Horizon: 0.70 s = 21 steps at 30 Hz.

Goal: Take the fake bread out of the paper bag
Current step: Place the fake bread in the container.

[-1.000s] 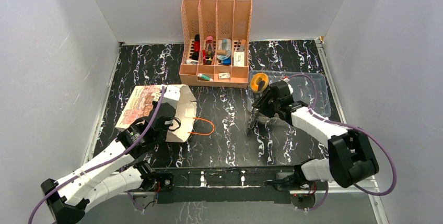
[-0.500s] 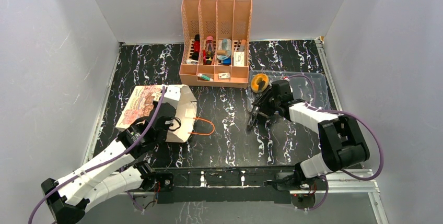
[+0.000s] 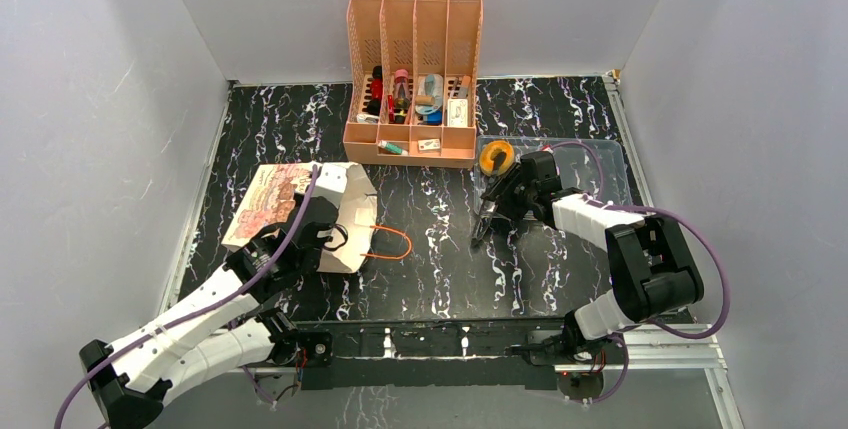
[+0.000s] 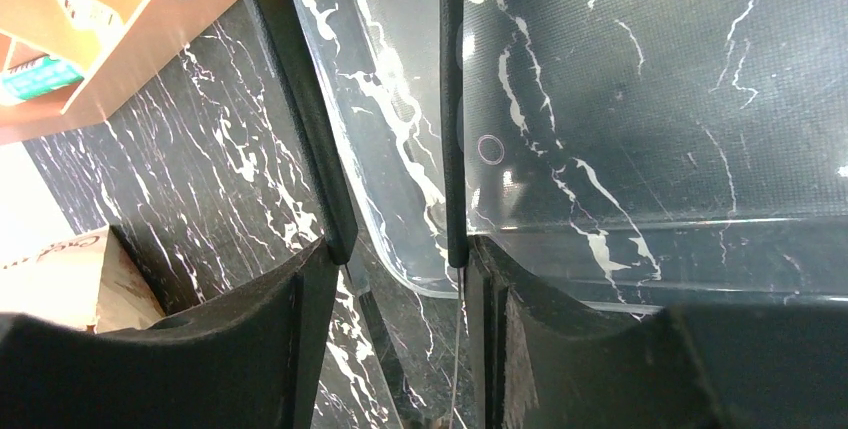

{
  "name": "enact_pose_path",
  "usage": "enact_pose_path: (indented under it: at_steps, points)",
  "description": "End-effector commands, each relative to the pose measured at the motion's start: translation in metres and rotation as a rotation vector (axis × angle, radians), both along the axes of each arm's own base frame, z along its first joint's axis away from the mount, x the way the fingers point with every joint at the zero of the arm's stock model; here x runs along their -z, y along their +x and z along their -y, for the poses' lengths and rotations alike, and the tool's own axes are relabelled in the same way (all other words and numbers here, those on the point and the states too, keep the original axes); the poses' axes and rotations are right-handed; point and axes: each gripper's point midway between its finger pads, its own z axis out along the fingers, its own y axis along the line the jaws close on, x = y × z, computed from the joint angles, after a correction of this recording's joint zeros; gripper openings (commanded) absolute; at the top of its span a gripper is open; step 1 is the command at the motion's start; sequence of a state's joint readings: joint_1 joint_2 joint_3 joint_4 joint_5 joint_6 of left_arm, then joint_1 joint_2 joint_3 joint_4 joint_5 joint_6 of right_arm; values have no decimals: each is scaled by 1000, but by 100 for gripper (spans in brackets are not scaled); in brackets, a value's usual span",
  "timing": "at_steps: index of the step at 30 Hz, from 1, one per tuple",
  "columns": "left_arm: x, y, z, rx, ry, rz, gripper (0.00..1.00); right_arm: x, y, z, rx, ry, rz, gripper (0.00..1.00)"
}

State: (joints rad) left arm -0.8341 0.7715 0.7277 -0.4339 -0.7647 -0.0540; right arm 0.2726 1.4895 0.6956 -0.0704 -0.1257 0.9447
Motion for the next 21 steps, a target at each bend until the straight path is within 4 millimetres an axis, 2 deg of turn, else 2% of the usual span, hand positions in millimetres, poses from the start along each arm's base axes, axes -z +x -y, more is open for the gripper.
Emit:
enact_pose_path:
  at_steps: [1,21]
  points:
    - [-19,5,4,2,-34,41,0,-19,17,-4,-10,13,71,45]
    - [-21,3,2,-6,-36,41,0,-29,7,0,-8,13,95,48]
